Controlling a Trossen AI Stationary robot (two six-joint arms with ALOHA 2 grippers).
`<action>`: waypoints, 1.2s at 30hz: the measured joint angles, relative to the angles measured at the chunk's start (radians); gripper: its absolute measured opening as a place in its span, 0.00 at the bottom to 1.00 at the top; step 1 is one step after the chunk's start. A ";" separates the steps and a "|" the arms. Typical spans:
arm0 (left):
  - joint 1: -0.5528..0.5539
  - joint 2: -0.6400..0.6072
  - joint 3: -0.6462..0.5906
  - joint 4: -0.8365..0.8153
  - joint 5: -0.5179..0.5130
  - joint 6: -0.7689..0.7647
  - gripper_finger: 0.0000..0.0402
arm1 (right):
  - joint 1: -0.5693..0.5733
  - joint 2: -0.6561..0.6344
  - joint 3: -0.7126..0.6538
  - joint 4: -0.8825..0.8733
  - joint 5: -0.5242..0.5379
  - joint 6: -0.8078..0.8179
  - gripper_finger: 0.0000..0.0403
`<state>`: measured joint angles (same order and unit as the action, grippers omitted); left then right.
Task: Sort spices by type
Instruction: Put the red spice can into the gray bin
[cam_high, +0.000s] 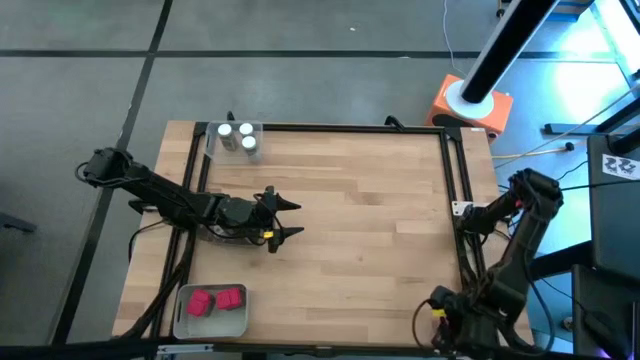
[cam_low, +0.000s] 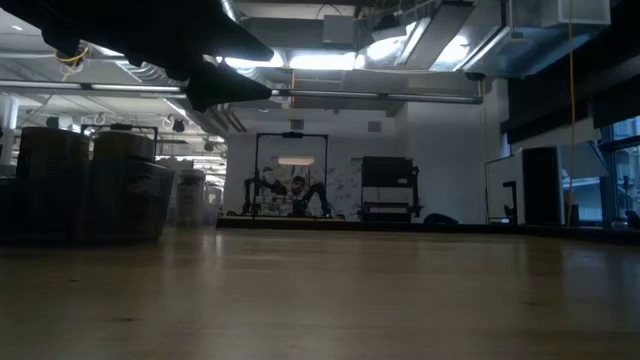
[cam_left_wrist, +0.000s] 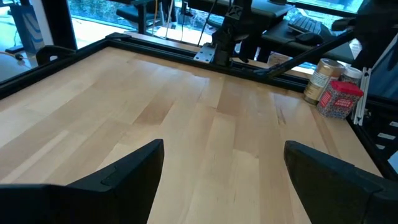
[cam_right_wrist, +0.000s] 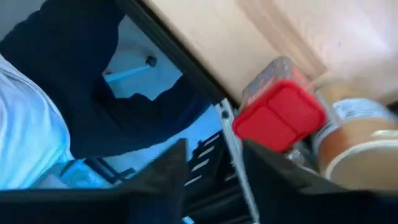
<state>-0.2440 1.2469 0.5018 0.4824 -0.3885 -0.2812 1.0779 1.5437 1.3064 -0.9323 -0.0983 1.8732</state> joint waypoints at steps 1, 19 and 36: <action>0.000 0.000 0.000 0.000 0.000 0.000 0.79 | 0.009 0.005 0.000 0.010 -0.001 0.019 0.33; 0.000 0.000 0.001 0.001 0.000 0.001 0.79 | 0.016 0.145 -0.001 -0.022 -0.130 -0.052 0.01; 0.000 0.000 0.001 0.001 0.000 0.003 0.79 | -0.041 0.197 0.003 -0.138 -0.076 -0.227 0.03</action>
<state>-0.2436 1.2465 0.5026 0.4831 -0.3885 -0.2779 1.0370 1.7405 1.3094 -1.0699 -0.1747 1.6465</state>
